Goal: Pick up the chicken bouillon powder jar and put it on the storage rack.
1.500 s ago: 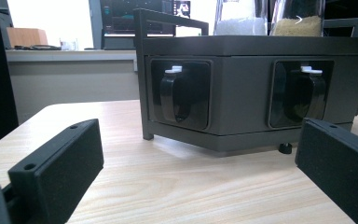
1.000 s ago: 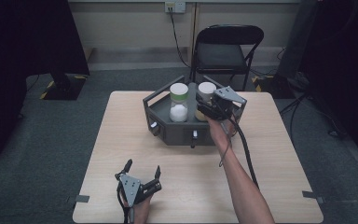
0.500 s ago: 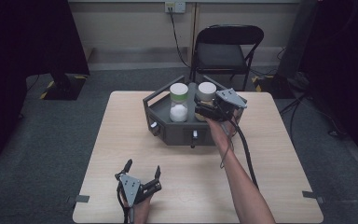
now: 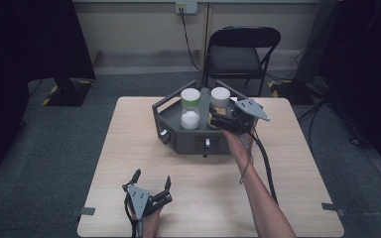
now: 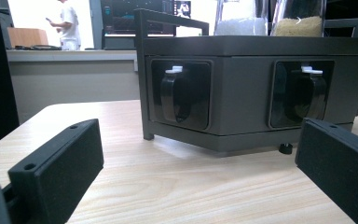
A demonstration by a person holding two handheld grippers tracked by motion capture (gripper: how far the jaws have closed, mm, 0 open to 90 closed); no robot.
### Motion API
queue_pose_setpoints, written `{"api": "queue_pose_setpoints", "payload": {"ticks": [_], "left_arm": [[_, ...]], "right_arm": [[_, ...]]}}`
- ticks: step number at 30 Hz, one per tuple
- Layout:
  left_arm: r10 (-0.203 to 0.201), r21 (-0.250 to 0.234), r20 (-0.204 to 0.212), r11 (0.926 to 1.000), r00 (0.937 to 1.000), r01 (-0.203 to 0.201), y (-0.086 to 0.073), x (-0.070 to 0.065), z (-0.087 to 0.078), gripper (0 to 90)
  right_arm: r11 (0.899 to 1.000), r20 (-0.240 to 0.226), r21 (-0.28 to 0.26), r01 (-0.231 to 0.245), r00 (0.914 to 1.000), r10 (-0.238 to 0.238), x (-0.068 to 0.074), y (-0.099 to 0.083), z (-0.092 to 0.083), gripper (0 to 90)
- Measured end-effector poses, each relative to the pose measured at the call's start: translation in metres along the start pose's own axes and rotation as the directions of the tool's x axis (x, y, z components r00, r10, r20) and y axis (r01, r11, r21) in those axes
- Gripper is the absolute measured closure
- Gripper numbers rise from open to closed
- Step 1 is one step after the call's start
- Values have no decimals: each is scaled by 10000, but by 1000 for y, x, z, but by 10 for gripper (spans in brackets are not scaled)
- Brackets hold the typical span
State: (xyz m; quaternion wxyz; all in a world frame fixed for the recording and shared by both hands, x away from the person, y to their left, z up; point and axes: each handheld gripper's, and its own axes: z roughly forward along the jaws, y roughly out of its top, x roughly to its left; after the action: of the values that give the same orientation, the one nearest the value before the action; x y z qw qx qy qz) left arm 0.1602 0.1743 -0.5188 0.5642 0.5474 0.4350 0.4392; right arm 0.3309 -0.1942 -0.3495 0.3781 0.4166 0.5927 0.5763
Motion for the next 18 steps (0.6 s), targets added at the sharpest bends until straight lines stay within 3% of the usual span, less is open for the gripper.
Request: {"api": "queue_pose_setpoints", "payload": {"ticks": [18], "left_arm": [[26, 18, -8, 10000, 10000, -26, 0, 0, 0, 2]], "right_arm": [[9994, 34, -335, -59, 10000, 60, -6, -11, -47, 0]]}}
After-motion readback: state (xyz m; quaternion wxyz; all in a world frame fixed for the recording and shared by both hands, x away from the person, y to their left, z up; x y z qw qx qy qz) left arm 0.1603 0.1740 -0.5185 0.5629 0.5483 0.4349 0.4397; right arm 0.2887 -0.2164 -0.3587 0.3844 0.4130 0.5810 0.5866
